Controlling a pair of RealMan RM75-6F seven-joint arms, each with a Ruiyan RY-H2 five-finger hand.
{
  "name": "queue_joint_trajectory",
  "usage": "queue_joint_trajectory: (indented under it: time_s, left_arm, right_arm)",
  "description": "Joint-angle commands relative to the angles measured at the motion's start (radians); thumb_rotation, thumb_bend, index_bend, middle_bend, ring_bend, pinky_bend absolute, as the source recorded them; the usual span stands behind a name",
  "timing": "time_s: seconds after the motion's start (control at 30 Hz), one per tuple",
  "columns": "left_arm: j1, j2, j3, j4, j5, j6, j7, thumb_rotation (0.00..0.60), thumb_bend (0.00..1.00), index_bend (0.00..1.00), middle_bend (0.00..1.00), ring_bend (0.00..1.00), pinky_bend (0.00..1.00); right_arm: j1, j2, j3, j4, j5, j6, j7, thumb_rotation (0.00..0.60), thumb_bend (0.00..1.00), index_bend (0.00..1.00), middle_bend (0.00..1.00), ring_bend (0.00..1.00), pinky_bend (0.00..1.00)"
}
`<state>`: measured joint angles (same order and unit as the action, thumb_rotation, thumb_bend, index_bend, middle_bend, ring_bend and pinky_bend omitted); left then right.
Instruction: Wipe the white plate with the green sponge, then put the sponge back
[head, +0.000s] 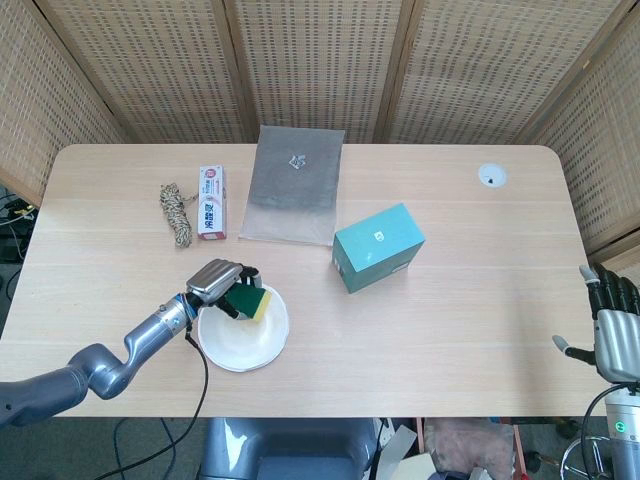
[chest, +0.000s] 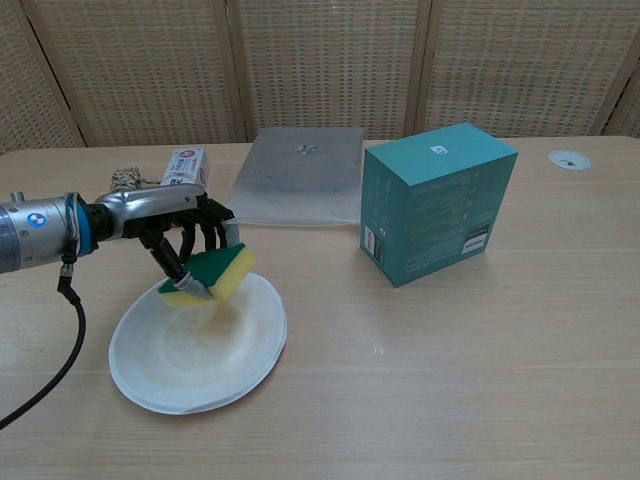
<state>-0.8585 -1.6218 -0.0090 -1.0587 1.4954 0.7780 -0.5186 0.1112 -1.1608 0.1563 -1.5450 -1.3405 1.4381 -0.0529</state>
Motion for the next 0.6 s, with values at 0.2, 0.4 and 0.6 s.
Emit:
queue_joint_trajectory:
  time_s: [0.2,0.4,0.6]
  left_arm:
    - [-0.006,-0.082,0.018,0.087,0.004,-0.038,-0.027,0.6,0.07,0.5,0.46,0.42,0.53]
    - [0.005,-0.117,0.032,0.141,0.007,-0.05,-0.058,0.6,0.07,0.5,0.46,0.42,0.53]
    - [0.01,-0.119,0.027,0.159,0.018,-0.024,-0.088,0.6,0.07,0.5,0.46,0.42,0.53]
  right_arm:
    - [0.002,0.0,0.005,0.007,0.016,-0.009,0.005,0.6,0.0,0.0,0.0,0.0,0.0]
    - [0.003,0.001,0.007,0.008,0.021,-0.013,0.007,0.6,0.0,0.0,0.0,0.0,0.0]
    - [0.003,0.002,0.007,0.007,0.021,-0.012,0.008,0.6,0.0,0.0,0.0,0.0,0.0]
